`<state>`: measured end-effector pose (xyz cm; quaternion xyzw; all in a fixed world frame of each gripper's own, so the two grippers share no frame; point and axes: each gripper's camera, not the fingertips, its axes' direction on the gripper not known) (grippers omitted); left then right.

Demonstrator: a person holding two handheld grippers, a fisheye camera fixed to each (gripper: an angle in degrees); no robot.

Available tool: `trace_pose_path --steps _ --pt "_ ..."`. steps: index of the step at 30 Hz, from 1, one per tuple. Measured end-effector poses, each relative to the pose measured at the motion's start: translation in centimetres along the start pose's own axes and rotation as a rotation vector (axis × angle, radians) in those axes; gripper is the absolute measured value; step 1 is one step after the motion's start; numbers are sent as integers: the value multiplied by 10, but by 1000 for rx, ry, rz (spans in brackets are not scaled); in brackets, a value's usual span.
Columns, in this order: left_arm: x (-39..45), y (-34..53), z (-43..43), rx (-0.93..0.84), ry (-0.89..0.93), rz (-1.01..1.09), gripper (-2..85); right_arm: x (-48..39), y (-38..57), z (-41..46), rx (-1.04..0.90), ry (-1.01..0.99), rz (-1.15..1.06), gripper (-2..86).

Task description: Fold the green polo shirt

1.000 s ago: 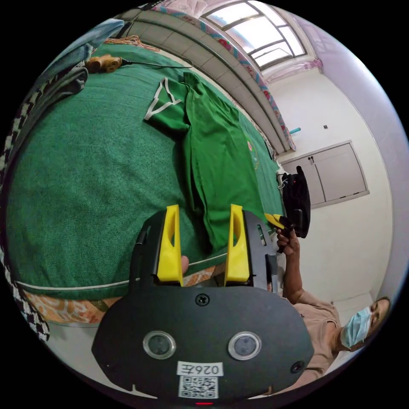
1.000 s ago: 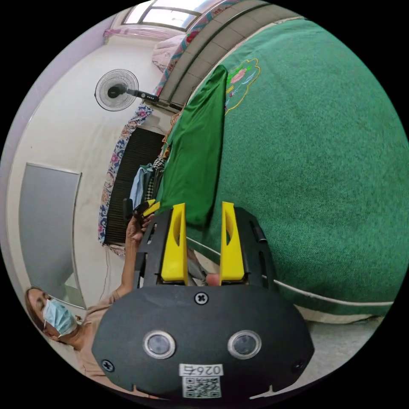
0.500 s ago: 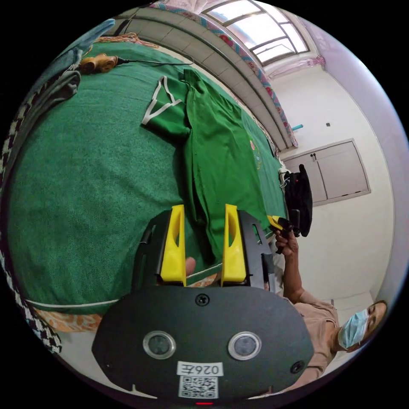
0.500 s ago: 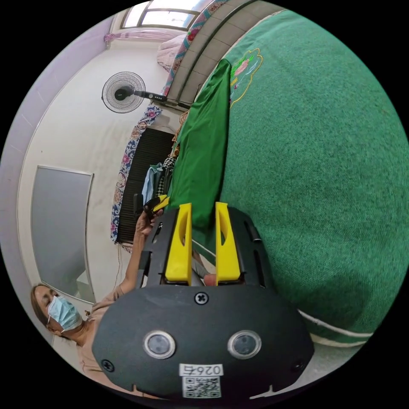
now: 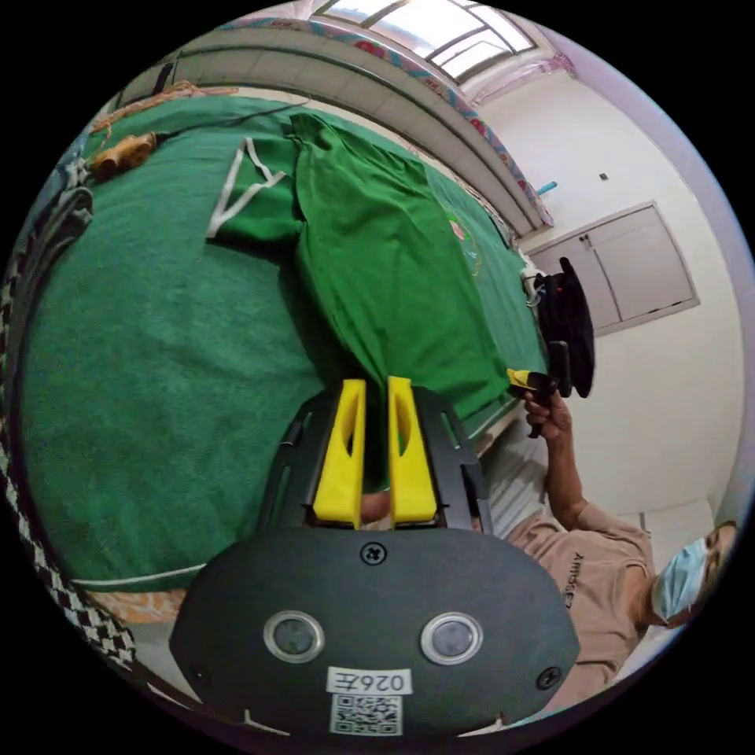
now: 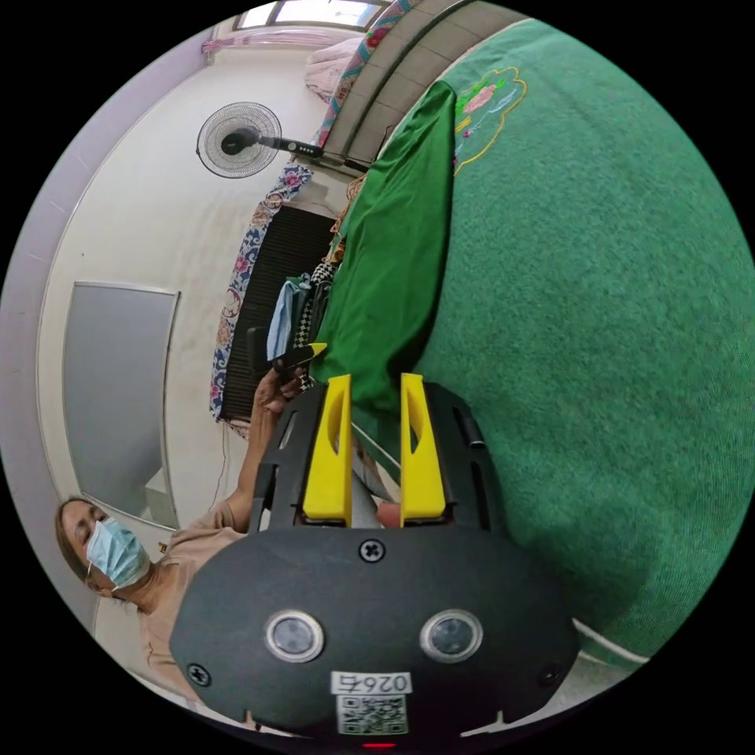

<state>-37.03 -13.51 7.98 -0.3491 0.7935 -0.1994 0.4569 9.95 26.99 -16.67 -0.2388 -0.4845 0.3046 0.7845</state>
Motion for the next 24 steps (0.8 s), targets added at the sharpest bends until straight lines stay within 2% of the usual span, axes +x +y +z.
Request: trace_pose_path --steps 5,10,15,18,21,24 --pt "-24 7 -10 32 144 -63 35 12 6 -4 -36 20 8 15" --pt "-35 20 -42 47 175 -80 30 24 22 -22 2 4 16 -9" --pt "-35 26 -60 54 130 -73 58 25 35 -36 42 33 2 26" --pt "-34 27 -69 55 204 -42 97 24 36 -37 44 22 10 57" --pt "-32 28 -77 44 126 -34 59 23 28 -28 26 51 3 53" --pt "-39 31 -86 26 198 -66 31 27 19 -14 -61 6 -6 15"
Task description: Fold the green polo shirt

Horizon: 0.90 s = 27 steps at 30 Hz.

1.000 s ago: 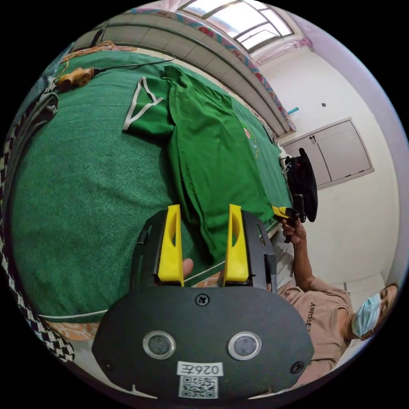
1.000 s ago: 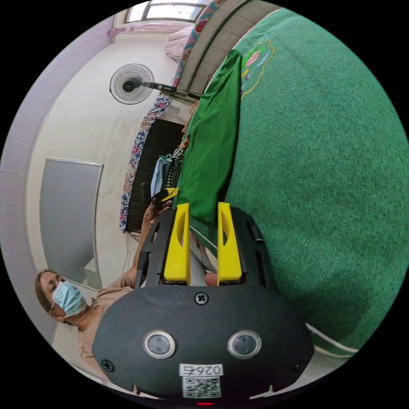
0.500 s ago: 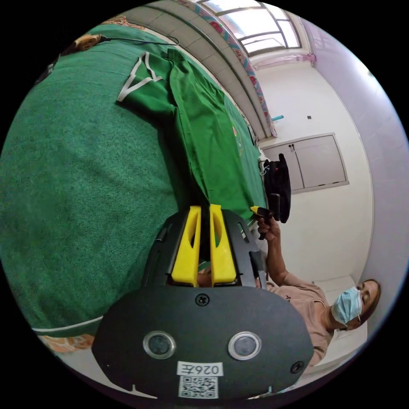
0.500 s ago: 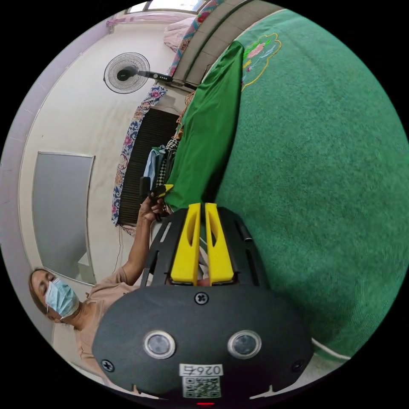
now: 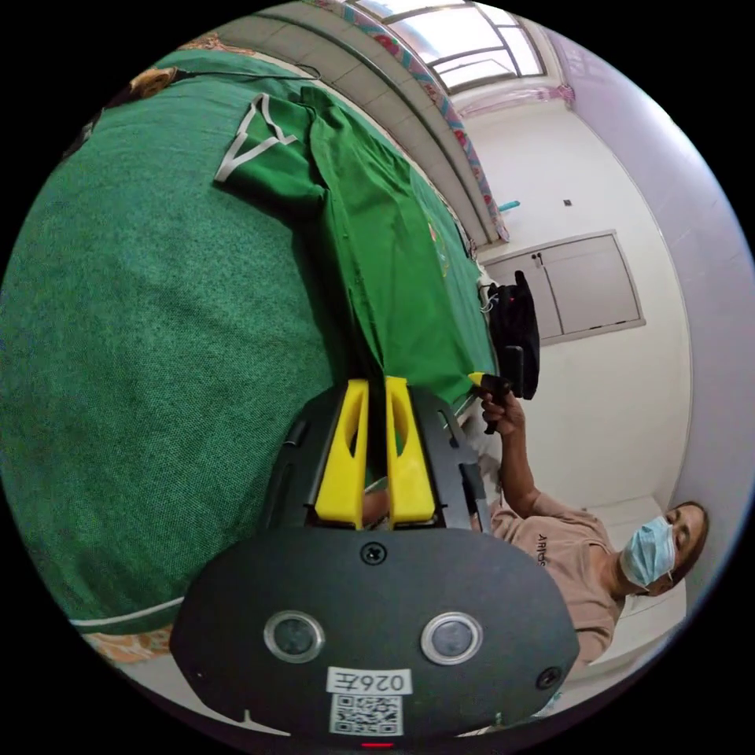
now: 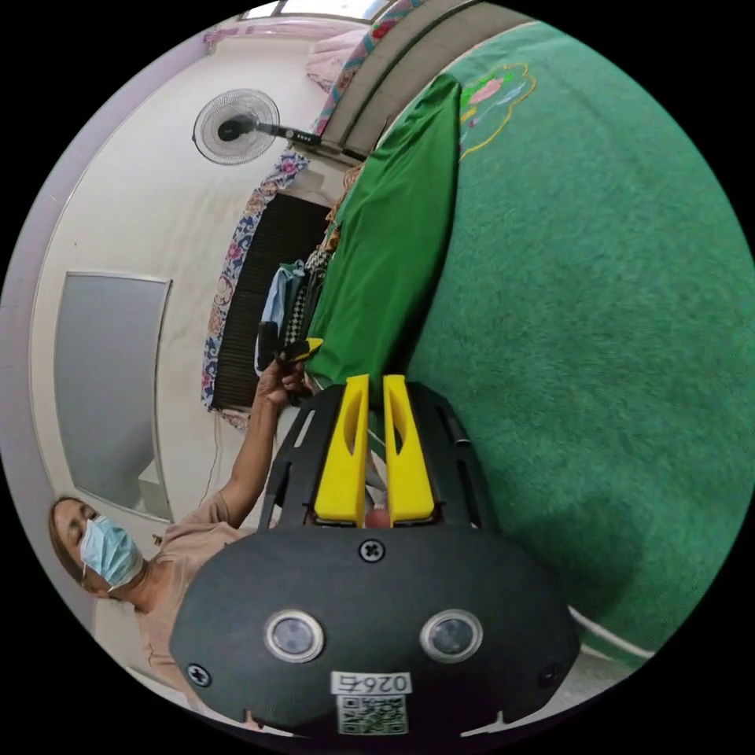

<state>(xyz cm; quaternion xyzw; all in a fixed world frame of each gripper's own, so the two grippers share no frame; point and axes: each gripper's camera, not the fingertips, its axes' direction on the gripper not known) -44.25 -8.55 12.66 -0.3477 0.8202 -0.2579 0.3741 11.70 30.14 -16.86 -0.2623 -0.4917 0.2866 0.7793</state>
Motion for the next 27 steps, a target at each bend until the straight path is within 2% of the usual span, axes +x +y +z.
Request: trace_pose_path --steps 5,9,18,23,27 --pt "6 15 -32 30 121 14 16 9 18 -24 67 -119 11 -13" --pt "37 29 -53 5 187 105 14 3 34 -47 116 -199 -13 -15" --pt "99 89 -105 90 390 290 21 -45 81 -89 176 -355 -176 -15" --pt "100 62 -126 137 449 269 31 -60 38 -101 248 -351 -199 -14" --pt "86 -4 -140 181 458 215 32 -50 -30 -102 305 -317 -146 -13"
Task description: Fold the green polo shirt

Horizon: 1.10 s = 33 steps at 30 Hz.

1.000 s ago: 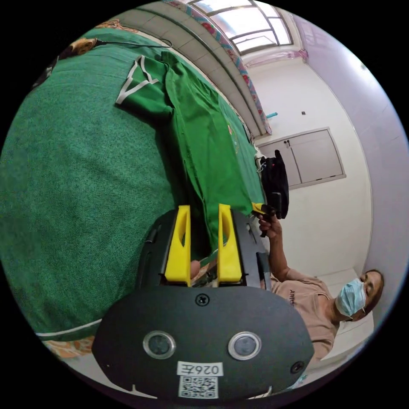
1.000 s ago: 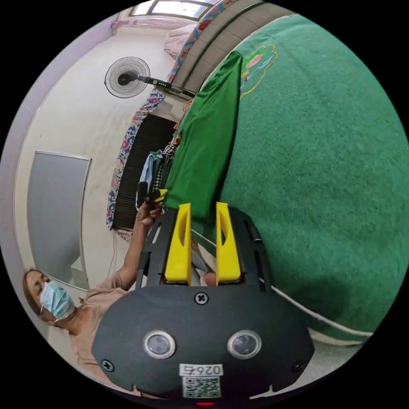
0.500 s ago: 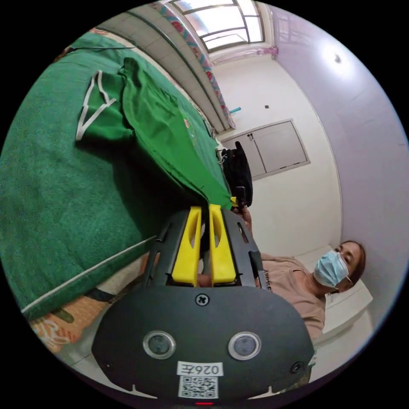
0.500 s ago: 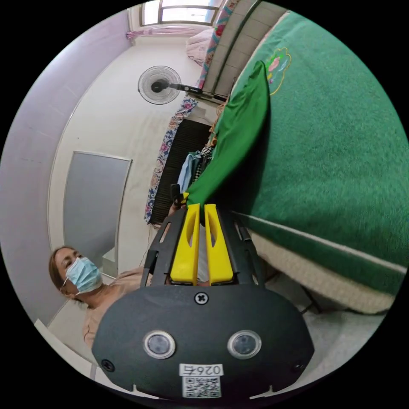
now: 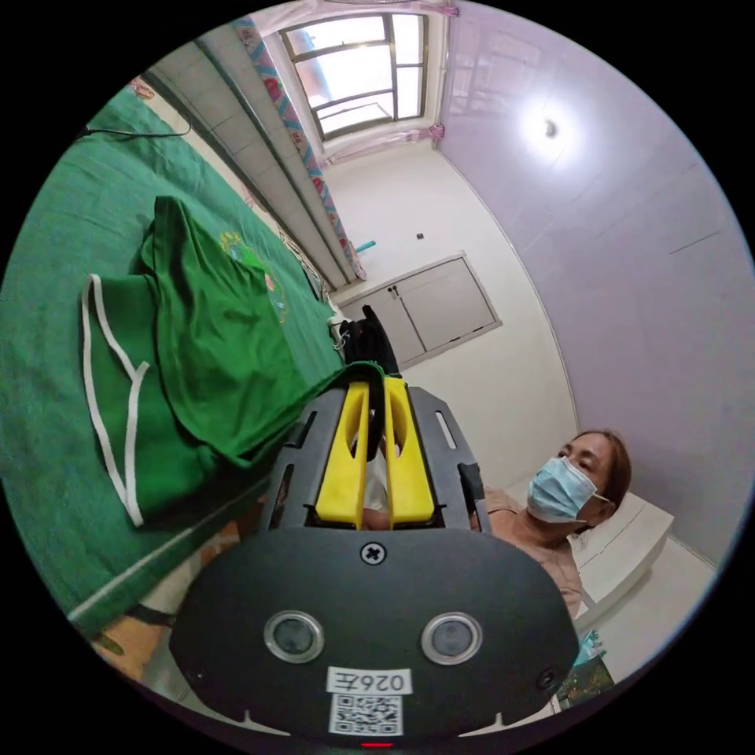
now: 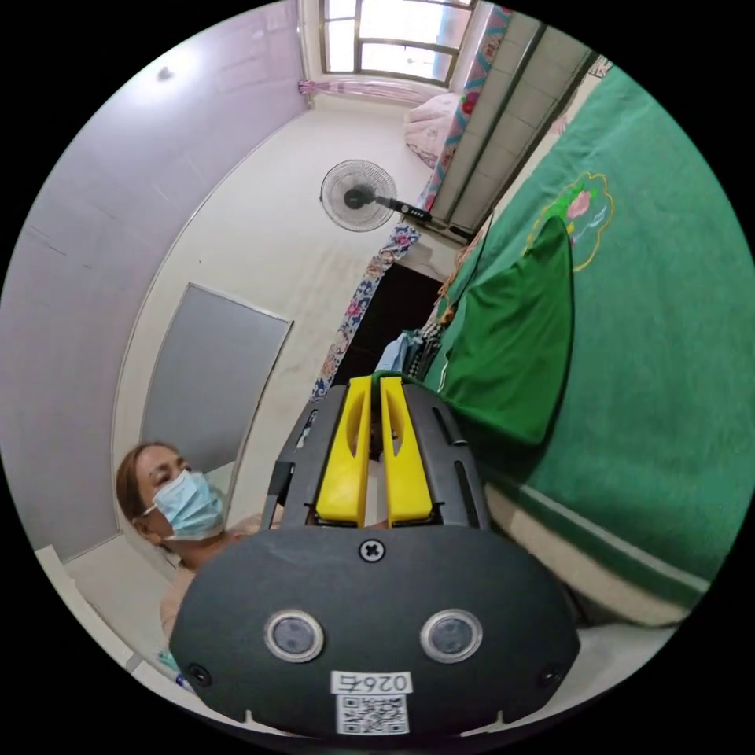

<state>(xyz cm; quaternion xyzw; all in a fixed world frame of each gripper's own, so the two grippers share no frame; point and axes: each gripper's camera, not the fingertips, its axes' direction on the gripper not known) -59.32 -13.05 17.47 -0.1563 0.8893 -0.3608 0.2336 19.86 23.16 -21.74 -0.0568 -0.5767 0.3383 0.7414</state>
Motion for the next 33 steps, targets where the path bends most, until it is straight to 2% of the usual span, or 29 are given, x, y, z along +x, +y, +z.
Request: trace_pose_path --steps 7,11,12,15,16,18,20,21,23,25,28,33 --pt "-92 -106 -9 90 55 -173 35 80 -142 51 37 170 185 -13" --pt "-131 -131 -8 155 68 -244 45 124 -202 84 21 242 279 -8" --pt "-140 -134 -9 197 60 -251 57 128 -209 88 25 245 287 -4" --pt "-153 -133 -19 400 129 -252 171 148 -238 108 32 287 333 27" --pt "-151 -132 -24 479 164 -230 187 153 -247 114 37 306 349 50" --pt "-136 -132 -30 513 131 -161 176 154 -259 121 69 302 342 79" --pt "-113 -134 -27 456 19 -85 134 146 -271 133 63 287 307 104" --pt "-96 -137 -19 372 -30 -25 85 142 -273 137 59 297 289 104" --pt "-74 -139 -1 228 -82 41 51 121 -272 153 56 403 197 99" --pt "-47 -137 23 98 -228 128 56 104 -269 166 46 500 126 95" --pt "-21 -130 42 35 -484 191 93 80 -264 183 24 631 35 94" --pt "-8 -83 70 -51 -704 215 110 41 -243 203 -73 772 -93 87"
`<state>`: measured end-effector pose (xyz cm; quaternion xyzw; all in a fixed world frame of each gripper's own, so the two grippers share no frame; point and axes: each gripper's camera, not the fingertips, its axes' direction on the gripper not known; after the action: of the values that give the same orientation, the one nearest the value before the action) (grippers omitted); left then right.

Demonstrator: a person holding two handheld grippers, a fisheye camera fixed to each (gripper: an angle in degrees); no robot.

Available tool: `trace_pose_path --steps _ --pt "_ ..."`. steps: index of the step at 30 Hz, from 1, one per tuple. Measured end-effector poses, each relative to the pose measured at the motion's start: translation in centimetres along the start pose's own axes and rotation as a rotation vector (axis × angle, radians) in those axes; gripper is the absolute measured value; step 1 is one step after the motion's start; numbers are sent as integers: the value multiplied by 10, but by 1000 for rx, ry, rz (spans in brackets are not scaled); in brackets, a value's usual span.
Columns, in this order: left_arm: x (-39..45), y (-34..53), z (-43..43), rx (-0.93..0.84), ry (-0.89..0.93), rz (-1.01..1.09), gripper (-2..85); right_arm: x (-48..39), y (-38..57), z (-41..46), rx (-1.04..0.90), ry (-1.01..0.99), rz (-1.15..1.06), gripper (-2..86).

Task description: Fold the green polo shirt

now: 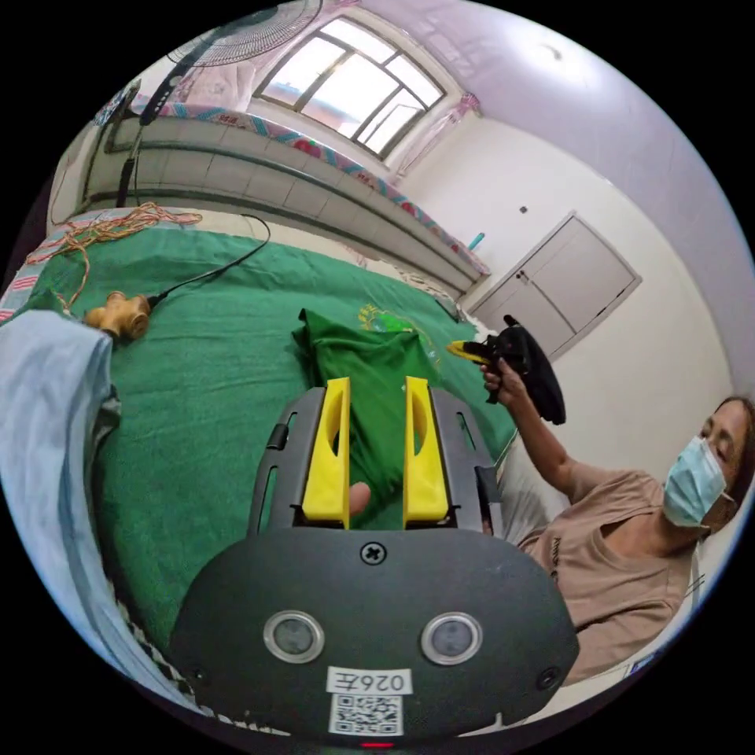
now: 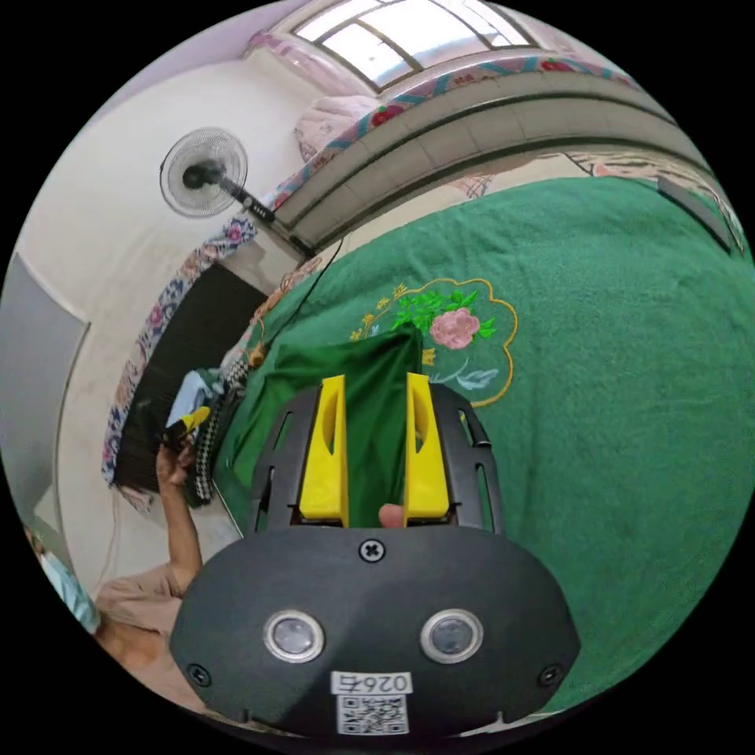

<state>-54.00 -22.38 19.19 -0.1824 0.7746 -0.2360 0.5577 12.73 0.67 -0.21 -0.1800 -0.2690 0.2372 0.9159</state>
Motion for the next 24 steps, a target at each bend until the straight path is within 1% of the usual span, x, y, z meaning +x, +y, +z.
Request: trace_pose_path --steps 4,7,11,12,13,14,15,16,18,20,22,24 --pt "18 50 26 -159 -134 48 143 -33 32 8 -106 63 -97 77" --pt "24 70 41 -164 -138 91 164 -46 55 19 -162 53 -106 85" --pt "22 60 74 -151 -95 113 165 -49 68 42 -223 8 -56 90" --pt "18 50 91 -184 -102 107 144 -50 68 47 -232 4 -49 89" --pt "12 40 111 -259 -109 90 107 -53 64 54 -236 29 -48 66" --pt "8 34 120 -313 -96 79 79 -58 59 57 -244 69 -91 22" --pt "-3 23 127 -381 -46 18 24 -59 55 57 -245 85 -88 14" --pt "-11 17 117 -323 -29 -19 16 -59 50 54 -243 84 -85 -1" --pt "-21 17 100 -252 -58 -32 7 -55 46 52 -242 62 -86 -8" --pt "-31 21 95 -252 -115 -71 4 -45 44 60 -294 40 -63 -10" --pt "-32 34 91 -243 -233 -93 9 -43 44 61 -287 41 -57 -8" --pt "-24 41 92 -220 -243 -80 32 -45 45 57 -258 59 -38 -4"
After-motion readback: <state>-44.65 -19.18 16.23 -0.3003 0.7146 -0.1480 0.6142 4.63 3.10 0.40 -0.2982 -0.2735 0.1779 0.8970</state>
